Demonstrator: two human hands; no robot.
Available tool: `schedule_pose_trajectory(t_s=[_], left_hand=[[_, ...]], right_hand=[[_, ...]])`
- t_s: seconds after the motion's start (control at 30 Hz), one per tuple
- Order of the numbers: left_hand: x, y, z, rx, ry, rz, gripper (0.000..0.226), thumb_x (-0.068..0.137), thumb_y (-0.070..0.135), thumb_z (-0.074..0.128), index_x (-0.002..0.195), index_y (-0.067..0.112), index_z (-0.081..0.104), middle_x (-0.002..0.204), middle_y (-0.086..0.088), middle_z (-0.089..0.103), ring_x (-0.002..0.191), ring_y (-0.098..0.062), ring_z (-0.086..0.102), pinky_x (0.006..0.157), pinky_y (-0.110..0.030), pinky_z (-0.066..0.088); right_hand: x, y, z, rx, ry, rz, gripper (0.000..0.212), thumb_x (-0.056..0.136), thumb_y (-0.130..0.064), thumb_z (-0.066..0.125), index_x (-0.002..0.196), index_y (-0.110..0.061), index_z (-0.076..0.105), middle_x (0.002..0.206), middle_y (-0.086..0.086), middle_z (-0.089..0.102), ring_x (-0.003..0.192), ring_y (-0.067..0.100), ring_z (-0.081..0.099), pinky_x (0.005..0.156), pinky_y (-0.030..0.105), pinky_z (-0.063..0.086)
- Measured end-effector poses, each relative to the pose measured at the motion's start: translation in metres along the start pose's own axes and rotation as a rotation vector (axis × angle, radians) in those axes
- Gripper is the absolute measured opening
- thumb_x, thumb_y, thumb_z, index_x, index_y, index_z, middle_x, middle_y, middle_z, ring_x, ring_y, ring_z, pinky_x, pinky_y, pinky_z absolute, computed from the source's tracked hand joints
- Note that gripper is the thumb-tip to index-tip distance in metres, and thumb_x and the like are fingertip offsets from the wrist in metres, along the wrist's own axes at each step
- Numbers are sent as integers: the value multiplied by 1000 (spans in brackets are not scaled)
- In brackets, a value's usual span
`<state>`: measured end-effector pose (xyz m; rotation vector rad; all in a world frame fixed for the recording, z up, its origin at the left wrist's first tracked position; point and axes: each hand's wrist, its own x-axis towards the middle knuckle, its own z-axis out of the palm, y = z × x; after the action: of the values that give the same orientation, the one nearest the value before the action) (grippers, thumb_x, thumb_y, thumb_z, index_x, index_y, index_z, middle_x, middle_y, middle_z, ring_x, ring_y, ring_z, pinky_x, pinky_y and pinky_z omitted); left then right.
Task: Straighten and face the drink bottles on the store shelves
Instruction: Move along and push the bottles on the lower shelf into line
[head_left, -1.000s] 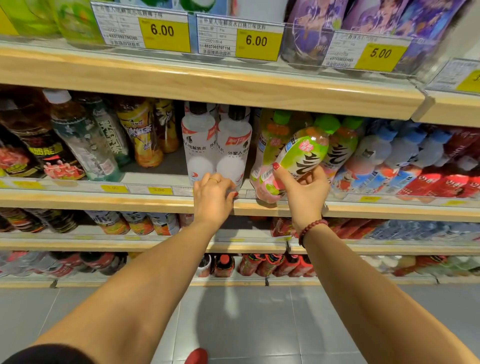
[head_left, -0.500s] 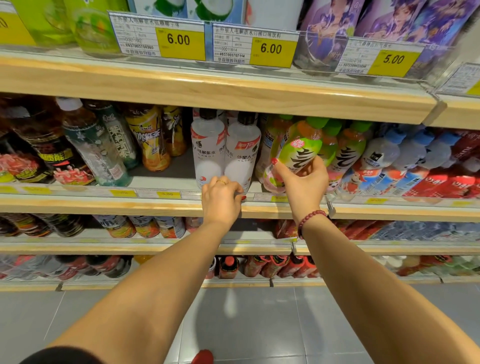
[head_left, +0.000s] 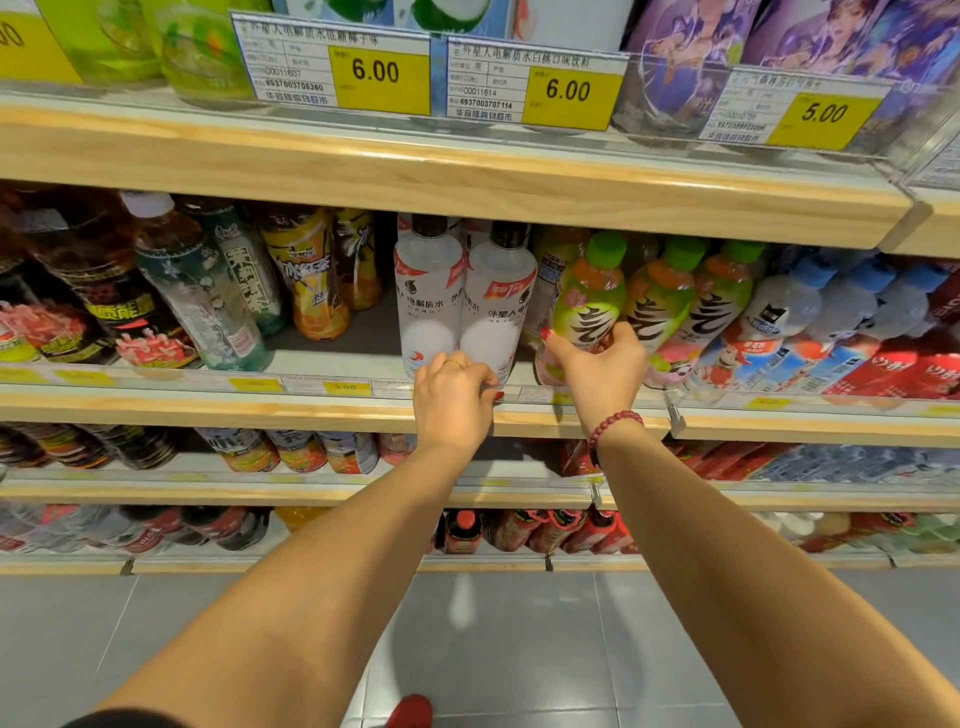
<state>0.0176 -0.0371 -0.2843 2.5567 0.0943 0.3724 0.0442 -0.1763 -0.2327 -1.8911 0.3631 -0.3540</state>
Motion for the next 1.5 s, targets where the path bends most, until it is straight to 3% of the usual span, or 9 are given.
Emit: schedule_pose_trajectory(t_s=[0.1, 0.2, 0.4, 0.73, 0.87, 1.0, 1.23, 1.37, 1.5], left_hand=[[0, -1, 1, -2, 8, 3, 10, 82, 22, 71, 90, 18, 75, 91, -5, 66, 94, -27, 53, 87, -34, 36], [0, -1, 1, 2, 13, 4, 10, 82, 23, 71, 90, 18, 75, 89, -4, 66, 91, -27, 54, 86, -34, 38], [1, -2, 1, 15, 23, 11, 9, 82, 24, 71, 90, 20, 75, 89, -3, 67, 90, -25, 54, 82, -33, 38], [5, 4, -7, 43, -36, -27, 10, 82, 28, 72, 92, 25, 74, 95, 0, 67, 96, -23, 56, 85, -32, 39], [6, 7, -15, 60, -105, -30, 14, 85, 21, 67, 96, 26, 73, 101, -1, 65, 102, -24, 54, 88, -32, 37], [2, 8, -24, 89, -173, 30, 22, 87, 23, 63, 107, 22, 70, 106, -4, 62, 108, -26, 51, 93, -35, 38], [-13, 0, -48, 83, -270, 62, 38, 85, 26, 65, 122, 18, 62, 121, -5, 60, 118, -25, 50, 99, -38, 40], [-31, -3, -63, 107, -231, 69, 40, 87, 29, 62, 125, 19, 59, 127, -6, 58, 123, -25, 47, 101, -38, 36], [-52, -11, -81, 153, -204, 59, 40, 88, 31, 59, 127, 19, 58, 130, -7, 57, 125, -26, 45, 101, -37, 35]], right_hand=[[5, 3, 4, -53, 16, 41, 44, 68, -29, 85, 65, -19, 42, 58, -6, 49, 50, 8, 43, 50, 23, 35], [7, 7, 5, -112, 3, 23, 50, 68, -36, 84, 62, -21, 37, 52, -8, 41, 45, 9, 36, 47, 24, 29], [8, 9, 5, -157, -5, 10, 49, 68, -40, 83, 62, -19, 38, 53, -4, 44, 48, 13, 39, 49, 28, 36], [4, 8, 4, -191, -18, -11, 45, 71, -42, 80, 65, -18, 42, 58, -5, 47, 52, 10, 43, 48, 25, 31], [4, 7, 4, -246, -71, -1, 39, 75, -39, 78, 84, -10, 52, 73, 1, 55, 65, 17, 52, 59, 29, 40], [5, 5, -2, -421, -219, 24, 54, 80, -38, 73, 113, -5, 44, 95, 5, 52, 86, 23, 51, 70, 33, 39], [-16, 3, -18, -477, -279, -28, 65, 82, -39, 69, 132, -7, 42, 99, 8, 62, 98, 29, 62, 72, 33, 44], [-42, 2, -21, -576, -315, -107, 58, 83, -43, 66, 125, -7, 49, 104, 10, 62, 101, 31, 60, 72, 33, 46], [-67, -3, -13, -566, -377, -199, 58, 83, -39, 68, 130, -9, 52, 130, 12, 57, 121, 31, 51, 93, 38, 46]])
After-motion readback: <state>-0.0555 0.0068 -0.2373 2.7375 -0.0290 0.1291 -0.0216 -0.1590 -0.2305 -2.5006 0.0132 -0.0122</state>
